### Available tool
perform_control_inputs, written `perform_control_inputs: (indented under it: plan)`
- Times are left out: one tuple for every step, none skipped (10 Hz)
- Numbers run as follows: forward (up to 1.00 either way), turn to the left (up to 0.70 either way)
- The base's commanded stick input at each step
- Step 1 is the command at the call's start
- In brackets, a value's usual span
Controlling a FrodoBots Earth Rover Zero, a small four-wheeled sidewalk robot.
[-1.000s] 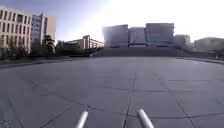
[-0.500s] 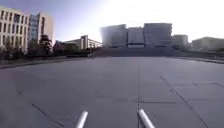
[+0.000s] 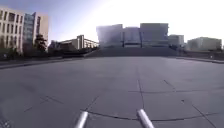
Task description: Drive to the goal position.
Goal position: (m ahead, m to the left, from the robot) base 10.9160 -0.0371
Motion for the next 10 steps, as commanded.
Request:
perform_control_inputs:
  plan:
    - [1.00,0.00]
    - [1.00,0.00]
    - [1.00,0.00]
    - [1.00,0.00]
    - [1.00,0.00]
    - [1.00,0.00]
    - [1.00,0.00]
    - [1.00,0.00]
    - [1.00,0.00]
    - [1.00,-0.21]
